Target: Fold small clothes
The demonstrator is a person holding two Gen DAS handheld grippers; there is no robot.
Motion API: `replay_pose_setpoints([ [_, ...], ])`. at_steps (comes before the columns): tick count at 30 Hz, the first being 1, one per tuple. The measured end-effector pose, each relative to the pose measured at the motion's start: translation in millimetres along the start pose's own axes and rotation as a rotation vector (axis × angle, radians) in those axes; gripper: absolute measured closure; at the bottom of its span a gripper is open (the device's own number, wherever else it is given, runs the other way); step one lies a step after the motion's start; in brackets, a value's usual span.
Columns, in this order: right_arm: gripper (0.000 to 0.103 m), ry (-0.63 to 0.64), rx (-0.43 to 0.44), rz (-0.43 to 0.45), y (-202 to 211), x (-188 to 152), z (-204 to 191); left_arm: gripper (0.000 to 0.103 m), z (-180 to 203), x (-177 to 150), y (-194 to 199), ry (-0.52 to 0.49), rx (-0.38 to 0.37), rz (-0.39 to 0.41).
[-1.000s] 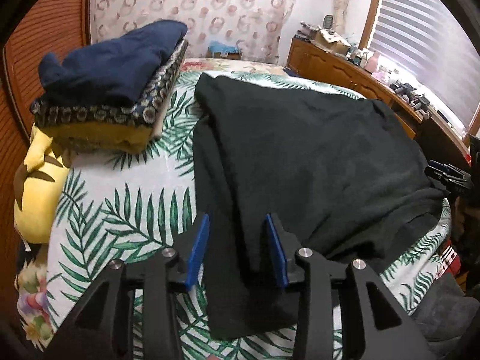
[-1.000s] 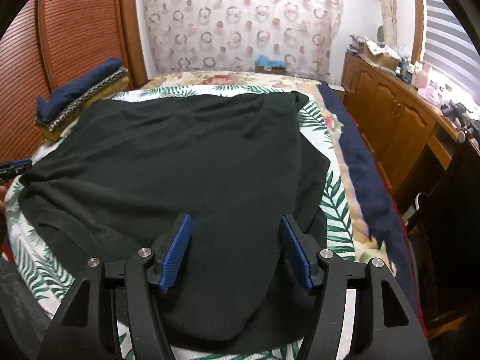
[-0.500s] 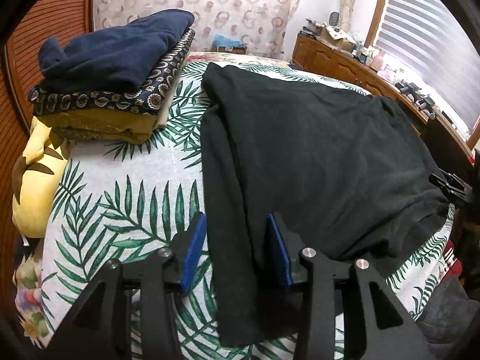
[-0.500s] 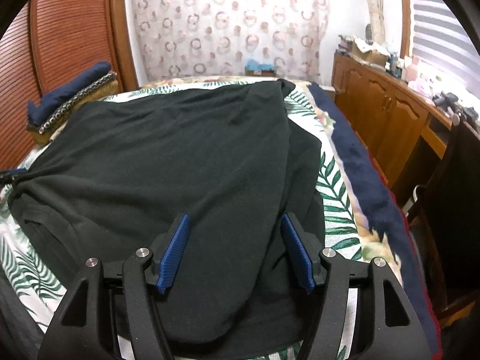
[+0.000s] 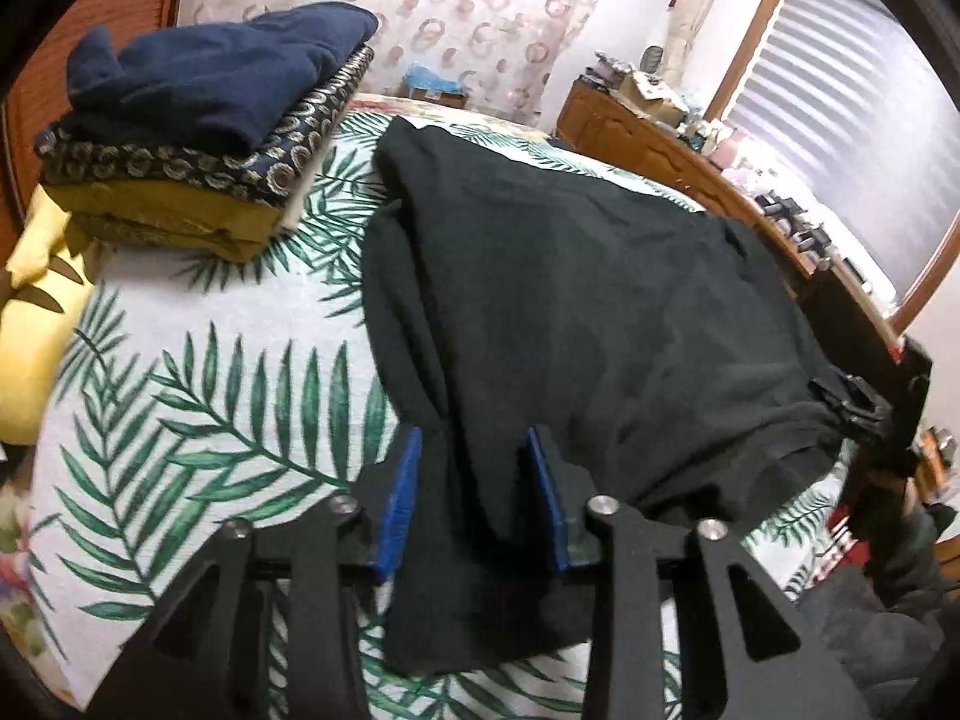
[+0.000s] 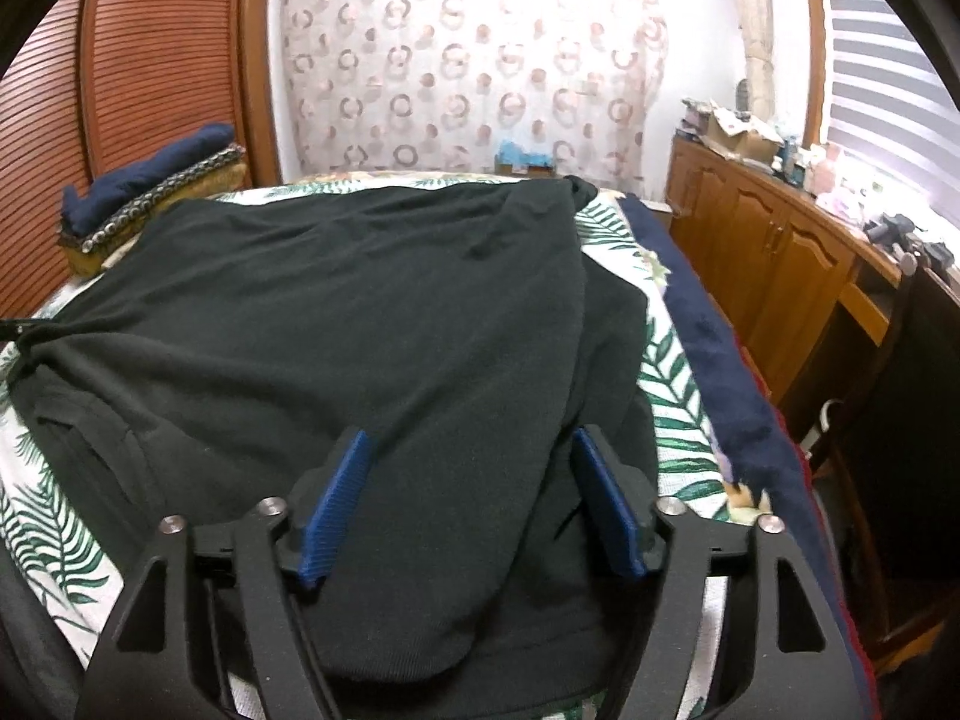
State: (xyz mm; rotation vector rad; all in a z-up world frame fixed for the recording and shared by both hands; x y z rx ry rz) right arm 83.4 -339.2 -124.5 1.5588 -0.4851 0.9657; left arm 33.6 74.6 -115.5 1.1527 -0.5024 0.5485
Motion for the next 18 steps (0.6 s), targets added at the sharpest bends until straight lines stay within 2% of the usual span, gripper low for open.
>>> replay_pose_setpoints([
  [3,0.016,0.011,0.013,-0.018,-0.3,0.8,-2.8,0.091,4.3,0.3,-3.1,-0.019,-0.010,-0.004],
  [5,0.015,0.021,0.007,-0.038,-1.6,2.6,-5.3,0.095,8.5,1.5,-3.0,-0.038,-0.010,0.003],
  [7,0.015,0.022,0.000,-0.051,-2.4,2.2,-6.4,0.096,16.2,5.6,2.4,-0.062,-0.011,0.034],
  [11,0.012,-0.009,-0.005,-0.082,-3.7,5.5,-5.7,0.097,33.0,23.2,21.2,-0.031,-0.121,0.105],
  [18,0.012,-0.017,-0.020,-0.097,-1.2,13.2,-2.2,0.097,89.1,72.8,33.0,-0.149,-0.190,0.182],
])
Point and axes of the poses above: each gripper's, at about its wrist camera, not at the fingertips, and y roughly against the way its jaws point, z to its right, x to its top, the point moved 3 cm from there along -y, roughly the way its jaws point, and after that the axes turned 1 degree about z, right-handed, at the moved point
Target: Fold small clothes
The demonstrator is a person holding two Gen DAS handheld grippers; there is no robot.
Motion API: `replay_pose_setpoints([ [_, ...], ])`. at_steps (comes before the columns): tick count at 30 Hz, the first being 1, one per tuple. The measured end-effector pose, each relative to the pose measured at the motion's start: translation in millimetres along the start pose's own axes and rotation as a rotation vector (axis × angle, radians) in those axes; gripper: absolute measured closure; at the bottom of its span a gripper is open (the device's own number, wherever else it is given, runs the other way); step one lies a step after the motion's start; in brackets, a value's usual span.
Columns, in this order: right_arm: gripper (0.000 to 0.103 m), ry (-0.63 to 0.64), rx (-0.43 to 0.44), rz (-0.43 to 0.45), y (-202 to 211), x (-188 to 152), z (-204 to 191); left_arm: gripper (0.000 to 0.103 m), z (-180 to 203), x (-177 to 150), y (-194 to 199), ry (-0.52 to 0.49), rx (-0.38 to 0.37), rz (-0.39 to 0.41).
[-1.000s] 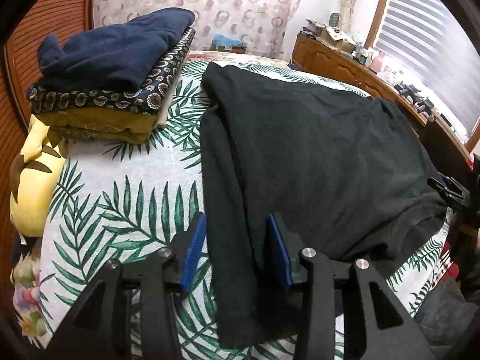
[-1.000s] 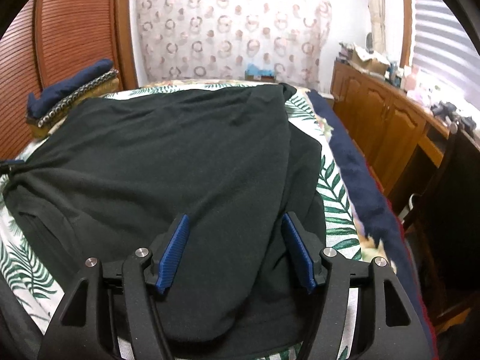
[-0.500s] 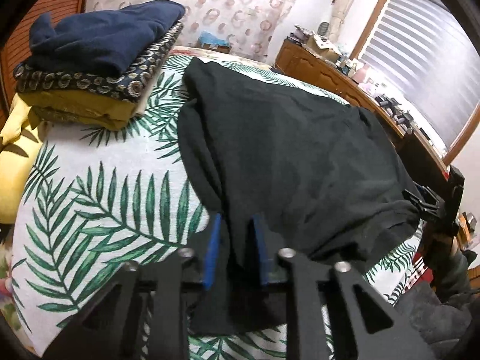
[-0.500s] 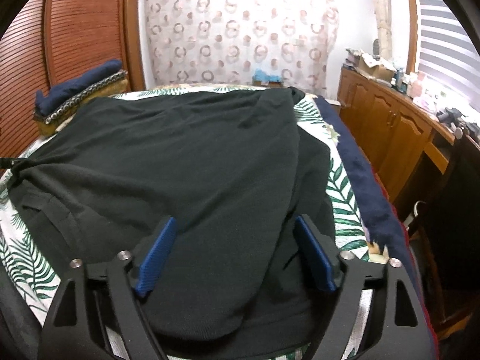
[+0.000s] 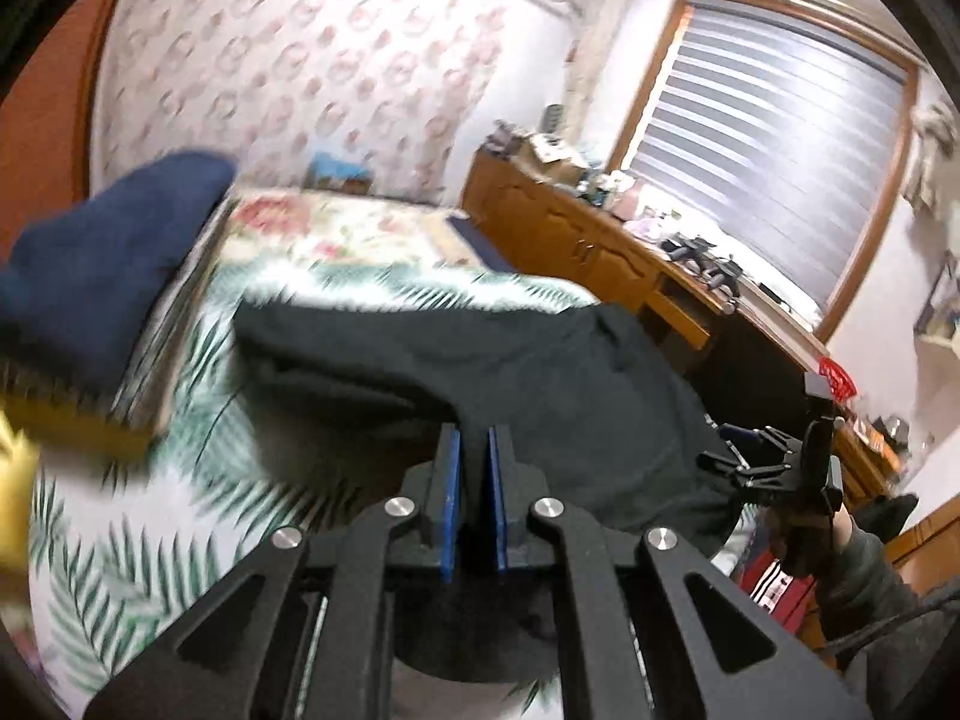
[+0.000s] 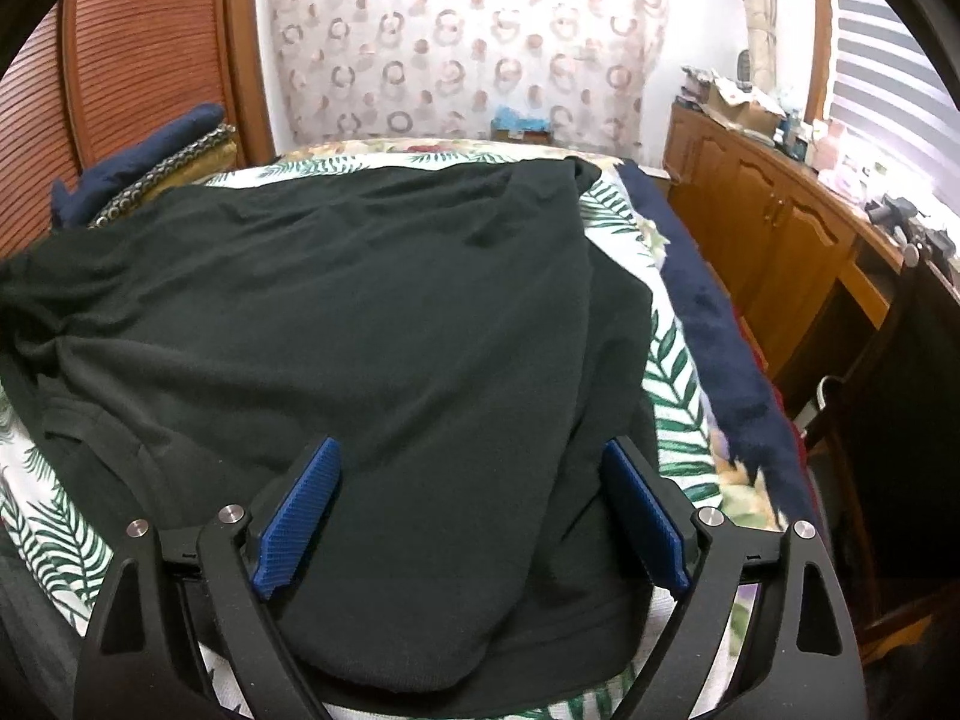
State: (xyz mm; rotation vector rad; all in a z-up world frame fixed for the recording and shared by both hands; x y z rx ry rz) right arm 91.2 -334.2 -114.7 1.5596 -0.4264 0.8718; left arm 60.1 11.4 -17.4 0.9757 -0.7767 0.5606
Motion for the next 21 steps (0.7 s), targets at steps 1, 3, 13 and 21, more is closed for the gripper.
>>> replay_pose_setpoints([
  [1,0.012,-0.004,0.003,0.011,2.2,1.5,1.2,0.097,6.9,5.5,-3.7,-0.017,-0.012,0.002],
  [3,0.012,-0.018,0.008,0.022,5.7,4.3,4.3,0.097,20.7,15.0,-11.9,-0.064,-0.021,0.005],
  [13,0.012,-0.057,-0.011,0.076,19.6,17.3,17.0,0.097,75.7,47.5,-49.1,-0.175,-0.101,-0.015],
  [21,0.012,-0.076,-0.006,0.098,27.4,21.7,22.3,0.097,126.8,63.9,-73.5,-0.267,-0.158,-0.039],
])
Point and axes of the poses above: each gripper's, at about its wrist camera, not at the fingertips, and y roughly against the way its jaws point, z to its right, x to its top, the point moved 3 cm from there along -y, roughly the way its jaws point, and after that the axes turned 1 degree about z, right-handed, at the moved point
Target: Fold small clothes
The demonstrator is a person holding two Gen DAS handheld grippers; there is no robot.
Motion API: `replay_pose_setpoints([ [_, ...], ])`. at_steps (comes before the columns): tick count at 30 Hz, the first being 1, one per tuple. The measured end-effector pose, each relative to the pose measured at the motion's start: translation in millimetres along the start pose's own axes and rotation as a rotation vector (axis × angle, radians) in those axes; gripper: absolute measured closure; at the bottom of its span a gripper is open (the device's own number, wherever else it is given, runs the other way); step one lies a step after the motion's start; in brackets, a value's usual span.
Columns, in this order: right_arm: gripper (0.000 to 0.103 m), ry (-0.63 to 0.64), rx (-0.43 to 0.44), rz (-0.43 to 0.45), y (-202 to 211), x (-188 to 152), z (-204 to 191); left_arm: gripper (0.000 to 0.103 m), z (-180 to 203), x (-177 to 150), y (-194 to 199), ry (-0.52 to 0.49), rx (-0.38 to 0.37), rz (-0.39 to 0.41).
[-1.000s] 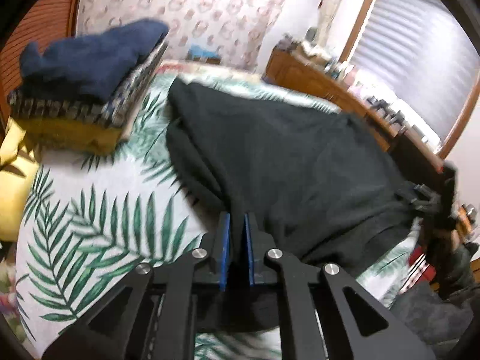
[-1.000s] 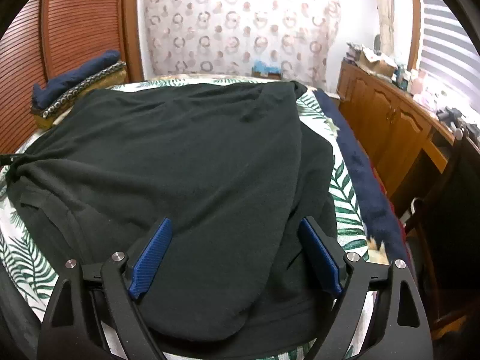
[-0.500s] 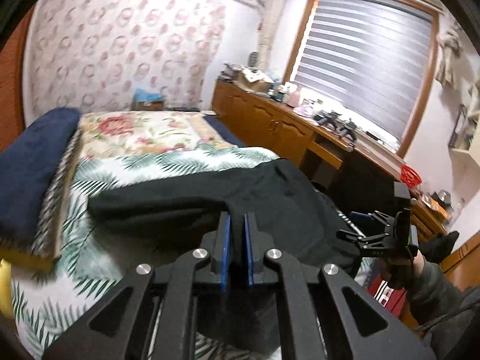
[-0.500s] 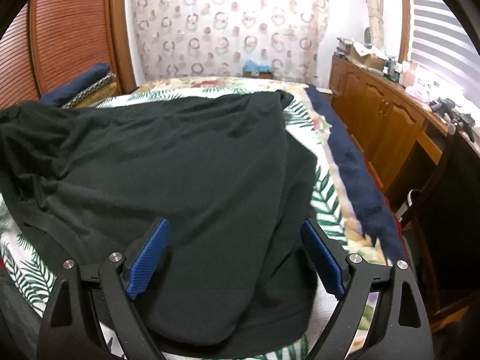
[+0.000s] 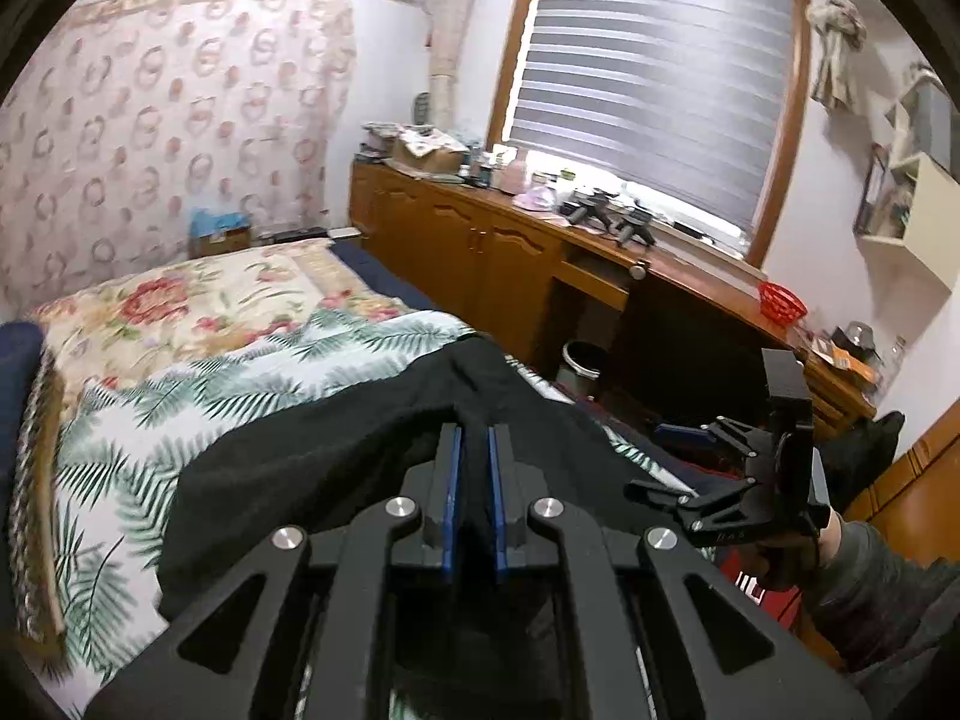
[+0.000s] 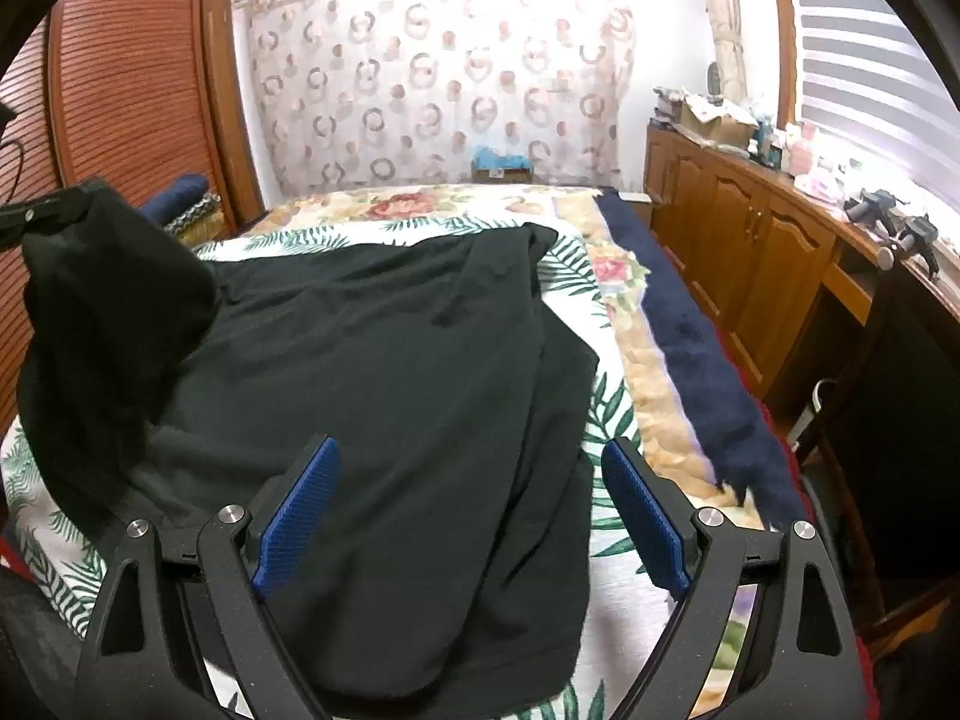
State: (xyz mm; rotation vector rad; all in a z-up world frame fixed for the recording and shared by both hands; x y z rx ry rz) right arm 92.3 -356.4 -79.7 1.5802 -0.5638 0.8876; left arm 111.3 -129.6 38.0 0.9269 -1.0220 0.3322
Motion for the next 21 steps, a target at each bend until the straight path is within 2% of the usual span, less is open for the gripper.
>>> replay_pose_setpoints([
  [6,0.012,-0.004,-0.004,0.016,10.1,1.4,4.7,0.097,28.4,7.4,-9.4,-0.035,-0.054,-0.015],
  [9,0.012,-0.002,-0.007,0.023,16.1,2.7,6.8,0.096,36.2,7.1,-15.8,-0.031,-0.050,-0.032],
  [11,0.012,0.002,-0.008,0.030,20.4,4.0,7.4,0.092,35.5,5.5,-20.5,-0.049,-0.027,-0.049],
  [12,0.012,0.003,-0.009,0.033,22.0,4.4,7.9,0.086,35.5,4.7,-22.9,-0.057,-0.019,-0.058],
  [15,0.012,0.006,-0.009,0.038,24.5,5.5,7.8,0.075,31.0,0.6,-23.5,-0.057,-0.006,-0.078],
  [21,0.012,0.023,-0.005,0.039,22.6,10.7,3.7,0.069,6.0,-7.9,-5.9,-0.027,0.063,-0.060],
])
Point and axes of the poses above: each gripper's, at about its wrist camera, not at the fingertips, and y roughly against the way its jaws point, z to its right, x to its top, the point moved 3 cm from there along -y, roughly the way its jaws point, and after that the axes turned 1 degree about z, right-handed, at the moved point
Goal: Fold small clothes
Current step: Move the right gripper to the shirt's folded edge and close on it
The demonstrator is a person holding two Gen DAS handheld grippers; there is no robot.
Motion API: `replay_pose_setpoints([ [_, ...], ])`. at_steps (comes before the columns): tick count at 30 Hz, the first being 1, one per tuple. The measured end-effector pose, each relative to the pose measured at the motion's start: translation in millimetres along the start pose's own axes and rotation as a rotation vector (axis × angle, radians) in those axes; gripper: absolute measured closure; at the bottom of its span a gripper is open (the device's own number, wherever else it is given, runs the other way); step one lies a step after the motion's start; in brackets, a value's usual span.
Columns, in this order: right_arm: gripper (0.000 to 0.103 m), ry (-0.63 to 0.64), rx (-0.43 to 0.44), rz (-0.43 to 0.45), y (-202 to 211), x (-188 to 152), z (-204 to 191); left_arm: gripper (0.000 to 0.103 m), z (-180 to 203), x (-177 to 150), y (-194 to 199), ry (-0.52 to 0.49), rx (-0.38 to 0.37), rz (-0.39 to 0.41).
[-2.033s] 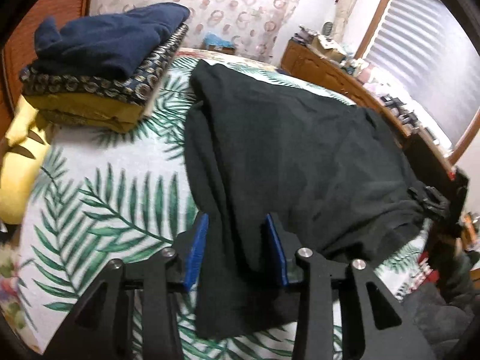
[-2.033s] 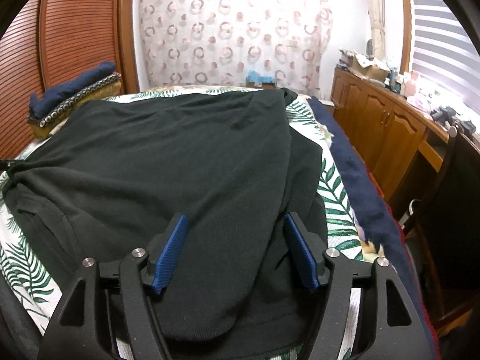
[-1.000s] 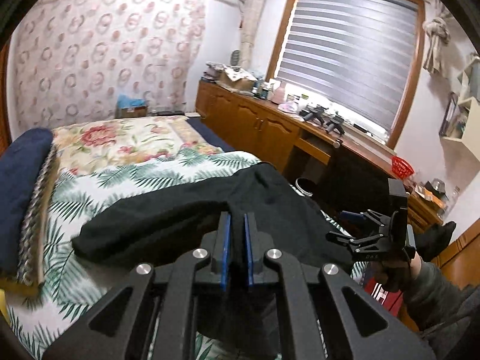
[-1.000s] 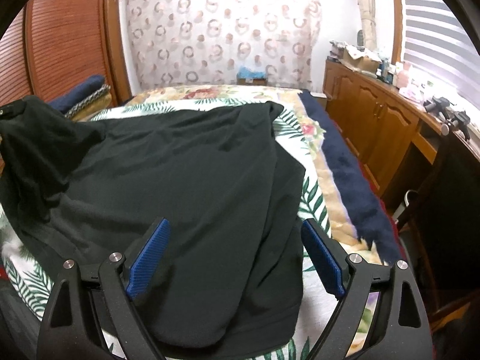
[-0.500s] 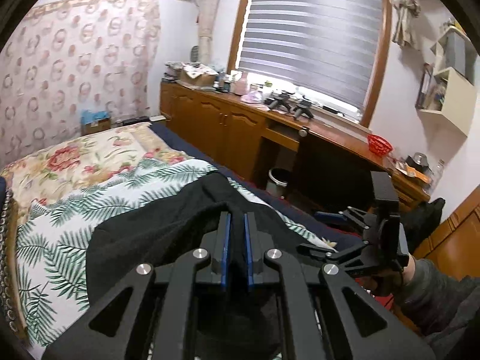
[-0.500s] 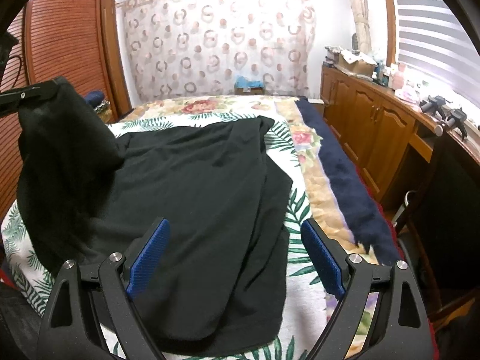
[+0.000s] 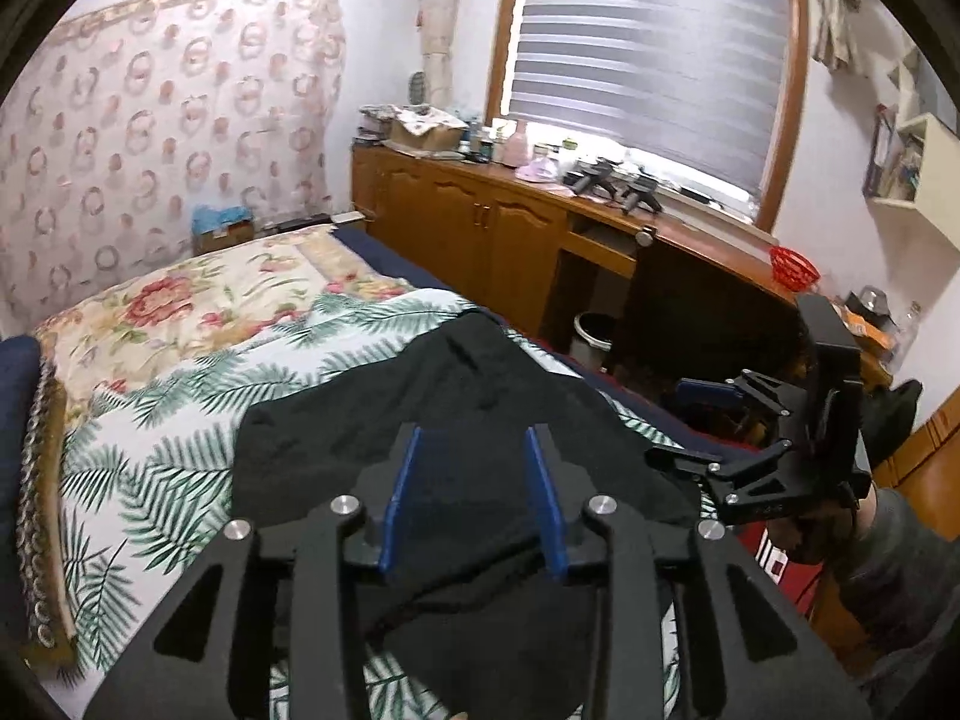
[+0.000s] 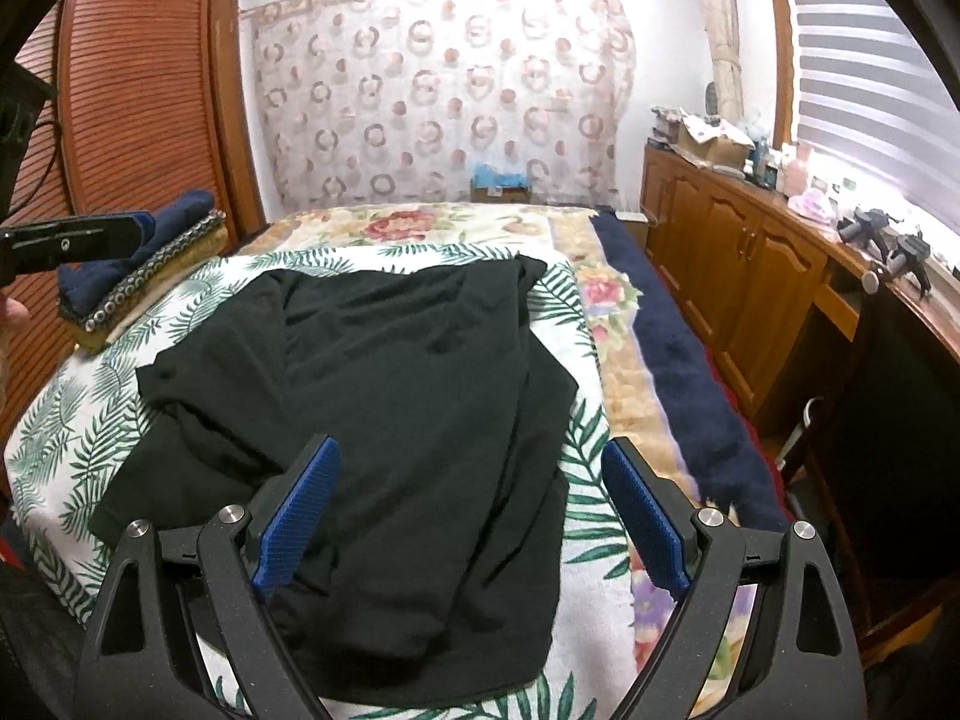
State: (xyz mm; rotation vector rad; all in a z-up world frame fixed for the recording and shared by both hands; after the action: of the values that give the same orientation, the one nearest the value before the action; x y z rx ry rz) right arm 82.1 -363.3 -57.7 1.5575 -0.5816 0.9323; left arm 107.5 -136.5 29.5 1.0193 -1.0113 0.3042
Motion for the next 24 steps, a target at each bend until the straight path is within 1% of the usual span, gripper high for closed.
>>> replay_pose_setpoints([
  [3,0.012,0.014,0.013,-0.002,-3.6,3.8,-6.4,0.069,-18.0,-8.6,2.5,0.022,0.060,0.000],
  [8,0.012,0.057,0.068,-0.022,-16.7,7.9,-27.0,0.069,-48.0,-29.5,4.7,0.094,0.102,-0.013],
  [10,0.013,0.076,0.100,-0.040,-23.9,7.0,-37.9,0.069,-56.0,-39.2,3.8,0.104,0.129,-0.022],
  [12,0.018,0.097,0.138,-0.072,-34.6,3.9,-50.1,0.069,-64.0,-47.7,1.6,0.110,0.157,-0.031],
  [13,0.019,0.105,0.155,-0.089,-40.0,1.4,-55.4,0.069,-68.3,-52.1,0.1,0.117,0.165,-0.036],
  [15,0.027,0.119,0.184,-0.115,-48.2,-4.1,-63.4,0.069,-77.3,-61.9,-3.7,0.132,0.181,-0.048],
  [17,0.032,0.128,0.202,-0.140,-55.6,-10.0,-69.9,0.069,-83.0,-69.4,-7.1,0.140,0.194,-0.058],
  [22,0.044,0.144,0.218,-0.168,-62.9,-18.1,-76.2,0.069,-98.0,-89.0,-17.6,0.162,0.225,-0.086],
  [24,0.052,0.147,0.226,-0.173,-64.0,-18.6,-76.9,0.069,-101.1,-94.0,-21.1,0.172,0.234,-0.094],
])
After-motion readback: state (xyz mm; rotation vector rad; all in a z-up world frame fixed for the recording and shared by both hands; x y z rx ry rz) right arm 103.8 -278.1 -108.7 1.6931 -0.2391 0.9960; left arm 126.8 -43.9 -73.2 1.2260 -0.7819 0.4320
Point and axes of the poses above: each gripper's, at about its wrist camera, not at the fingertips, and y roughly against the way its jaws point, z to its right, x to its top, the point moved 3 cm from there along -y, roughly the way its jaws point, and after that the axes turned 1 degree about z, right-handed, at the moved point
